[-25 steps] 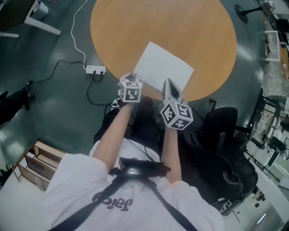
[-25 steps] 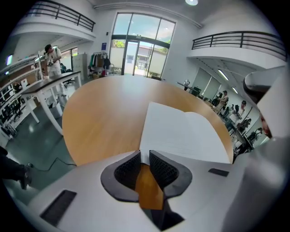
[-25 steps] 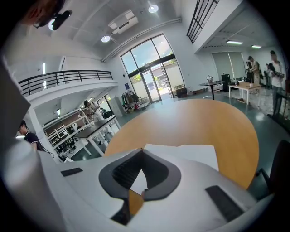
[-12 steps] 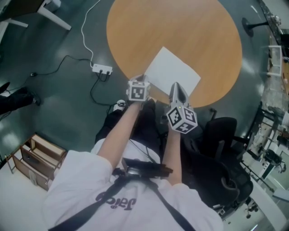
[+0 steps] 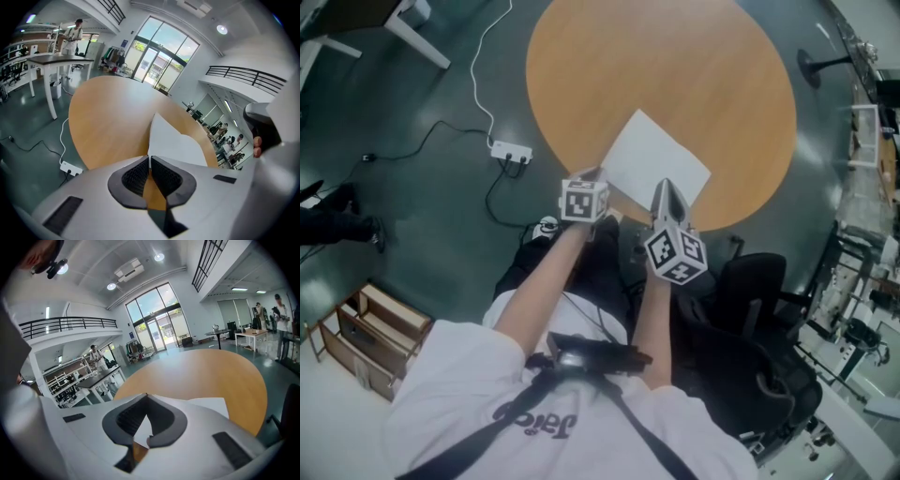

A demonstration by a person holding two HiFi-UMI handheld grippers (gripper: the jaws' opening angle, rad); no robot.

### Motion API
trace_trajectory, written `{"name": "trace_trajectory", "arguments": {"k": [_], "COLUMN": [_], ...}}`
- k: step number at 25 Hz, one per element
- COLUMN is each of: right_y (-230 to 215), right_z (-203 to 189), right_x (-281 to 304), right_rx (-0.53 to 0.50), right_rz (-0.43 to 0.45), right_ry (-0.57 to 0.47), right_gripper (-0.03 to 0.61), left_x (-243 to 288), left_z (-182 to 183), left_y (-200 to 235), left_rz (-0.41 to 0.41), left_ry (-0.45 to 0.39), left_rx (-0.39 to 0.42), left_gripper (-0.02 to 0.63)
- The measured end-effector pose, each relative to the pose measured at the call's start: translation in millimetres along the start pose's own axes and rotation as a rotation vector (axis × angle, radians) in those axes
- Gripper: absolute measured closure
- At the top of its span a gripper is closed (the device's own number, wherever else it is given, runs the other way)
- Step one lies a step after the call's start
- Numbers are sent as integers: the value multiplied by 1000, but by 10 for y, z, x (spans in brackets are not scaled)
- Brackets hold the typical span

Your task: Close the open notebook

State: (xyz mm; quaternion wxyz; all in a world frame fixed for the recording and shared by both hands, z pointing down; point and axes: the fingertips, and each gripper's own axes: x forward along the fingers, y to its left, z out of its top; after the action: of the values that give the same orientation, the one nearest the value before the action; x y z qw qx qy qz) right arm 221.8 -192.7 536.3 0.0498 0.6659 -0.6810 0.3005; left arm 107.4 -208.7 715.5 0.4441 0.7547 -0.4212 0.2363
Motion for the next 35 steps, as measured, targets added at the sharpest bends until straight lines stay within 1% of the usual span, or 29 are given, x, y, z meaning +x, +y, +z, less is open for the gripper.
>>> {"name": "trace_trajectory", "arguments": {"k": [2, 7, 10, 15, 18, 22, 25, 30, 35], "right_y": [10, 26, 22, 30, -29, -104, -157, -242, -444], "right_z": [29, 30, 33, 97, 123, 171, 136, 92, 137], "right_x": [-2, -29, -47, -78, -156, -282, -366, -469, -662], "right_rx": [-2, 3, 7, 16, 24, 50, 64, 93, 131], "right_rz": [-1, -1, -9, -16, -23, -49, -75, -107, -157], "right_ry": [-10, -31, -43, -76, -94, -132, -152, -180, -228], "right_gripper": [557, 557, 557, 557, 557, 557, 557, 557, 557], "left_x": [-25, -45, -47, -115, -186, -330, -400, -521, -561], "left_z": [25, 42, 104, 204, 243, 374, 402, 318, 305], "left_y": [-30, -11, 31, 6, -93, -291, -430, -511, -725], "left_rz": [-18, -33, -20, -27, -35, -66, -97, -111, -117], "left_ry": [-7, -21, -56, -81, -101, -139, -158, -136, -144], "left_rx": [-12, -13, 14, 46, 68, 136, 192, 264, 383], "left_gripper": [581, 581, 581, 581, 581, 581, 581, 581, 581]}}
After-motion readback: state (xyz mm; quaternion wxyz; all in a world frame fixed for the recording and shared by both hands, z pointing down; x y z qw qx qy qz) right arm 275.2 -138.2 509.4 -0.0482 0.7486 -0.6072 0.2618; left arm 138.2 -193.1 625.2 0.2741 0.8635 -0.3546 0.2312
